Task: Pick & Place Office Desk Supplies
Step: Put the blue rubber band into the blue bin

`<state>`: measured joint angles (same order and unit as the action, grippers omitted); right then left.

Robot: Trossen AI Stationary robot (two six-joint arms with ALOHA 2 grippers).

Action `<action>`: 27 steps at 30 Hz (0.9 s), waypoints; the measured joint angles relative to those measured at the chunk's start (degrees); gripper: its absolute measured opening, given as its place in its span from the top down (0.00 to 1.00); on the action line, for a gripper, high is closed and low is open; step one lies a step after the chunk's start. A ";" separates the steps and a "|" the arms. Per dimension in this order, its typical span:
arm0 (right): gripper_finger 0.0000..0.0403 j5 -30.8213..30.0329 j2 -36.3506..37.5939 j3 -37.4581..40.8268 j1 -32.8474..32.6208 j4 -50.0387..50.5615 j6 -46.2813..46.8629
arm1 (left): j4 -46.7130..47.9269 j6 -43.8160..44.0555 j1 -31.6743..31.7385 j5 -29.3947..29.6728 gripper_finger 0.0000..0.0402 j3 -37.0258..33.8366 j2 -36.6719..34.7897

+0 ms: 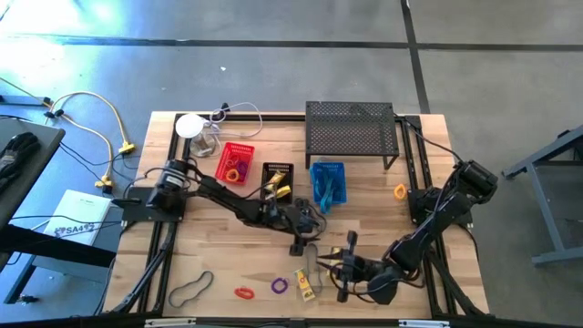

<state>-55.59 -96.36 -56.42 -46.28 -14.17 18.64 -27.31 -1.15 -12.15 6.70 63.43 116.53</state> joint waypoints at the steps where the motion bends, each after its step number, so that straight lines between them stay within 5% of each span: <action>1: 0.90 -0.02 0.00 0.00 0.00 -1.23 -1.60 | -1.71 -0.94 0.05 0.24 0.44 0.01 0.93; 27: 0.90 0.13 0.00 -0.02 1.45 -4.96 -11.74 | 1.38 7.84 1.07 2.91 0.45 0.73 4.39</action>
<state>-55.46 -96.36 -56.45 -44.83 -19.13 6.90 -25.94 6.69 -11.07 9.61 64.16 120.92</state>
